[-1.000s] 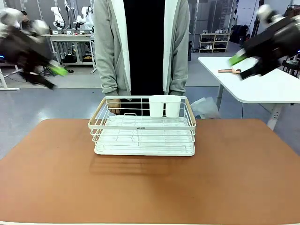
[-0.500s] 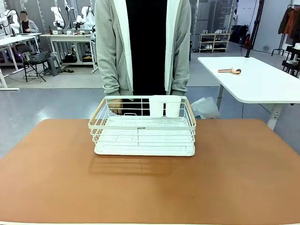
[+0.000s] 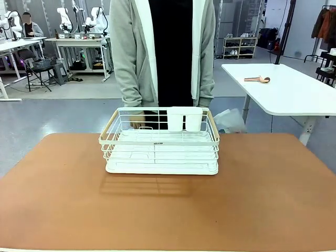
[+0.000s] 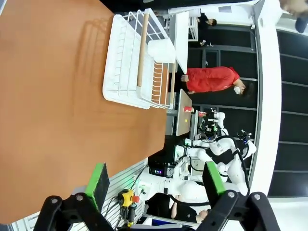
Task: Clean the table.
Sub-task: Pick up the Lint Roller when the human hands it over.
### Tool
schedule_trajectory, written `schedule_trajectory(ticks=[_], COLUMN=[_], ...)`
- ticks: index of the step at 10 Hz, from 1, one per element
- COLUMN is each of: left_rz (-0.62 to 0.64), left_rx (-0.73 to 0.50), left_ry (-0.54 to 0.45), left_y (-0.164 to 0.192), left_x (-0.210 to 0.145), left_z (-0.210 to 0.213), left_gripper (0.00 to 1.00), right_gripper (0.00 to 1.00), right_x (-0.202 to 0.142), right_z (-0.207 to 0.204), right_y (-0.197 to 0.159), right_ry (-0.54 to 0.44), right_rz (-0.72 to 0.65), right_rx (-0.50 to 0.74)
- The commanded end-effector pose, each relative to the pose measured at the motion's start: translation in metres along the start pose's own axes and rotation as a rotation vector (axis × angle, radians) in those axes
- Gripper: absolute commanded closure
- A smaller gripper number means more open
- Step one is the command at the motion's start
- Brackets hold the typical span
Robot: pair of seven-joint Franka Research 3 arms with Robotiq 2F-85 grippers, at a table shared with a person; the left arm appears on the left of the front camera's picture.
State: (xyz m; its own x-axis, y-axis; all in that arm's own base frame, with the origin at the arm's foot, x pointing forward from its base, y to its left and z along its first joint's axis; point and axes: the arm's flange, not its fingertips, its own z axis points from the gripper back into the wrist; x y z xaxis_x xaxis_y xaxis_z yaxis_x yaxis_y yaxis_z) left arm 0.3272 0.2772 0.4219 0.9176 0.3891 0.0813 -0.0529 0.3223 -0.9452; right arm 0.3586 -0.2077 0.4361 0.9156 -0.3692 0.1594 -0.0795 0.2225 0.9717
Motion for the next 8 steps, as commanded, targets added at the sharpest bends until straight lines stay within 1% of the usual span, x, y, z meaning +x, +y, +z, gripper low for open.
schedule_trajectory(ticks=[1, 8], left_rz=[-0.04, -0.04], left_rx=[-0.013, -0.013], left_ry=[-0.024, -0.024], left_y=[-0.0083, -0.0083], left_x=[-0.0127, -0.0127], left_z=[0.0231, 0.0231], left_gripper=[0.0, 0.0], right_gripper=[0.0, 0.0], right_x=[-0.0045, -0.0045], right_z=[0.002, 0.002], right_y=[0.0163, 0.0163], right_ry=[-0.003, -0.003], right_rz=[0.011, 0.011], right_rx=[0.009, 0.009])
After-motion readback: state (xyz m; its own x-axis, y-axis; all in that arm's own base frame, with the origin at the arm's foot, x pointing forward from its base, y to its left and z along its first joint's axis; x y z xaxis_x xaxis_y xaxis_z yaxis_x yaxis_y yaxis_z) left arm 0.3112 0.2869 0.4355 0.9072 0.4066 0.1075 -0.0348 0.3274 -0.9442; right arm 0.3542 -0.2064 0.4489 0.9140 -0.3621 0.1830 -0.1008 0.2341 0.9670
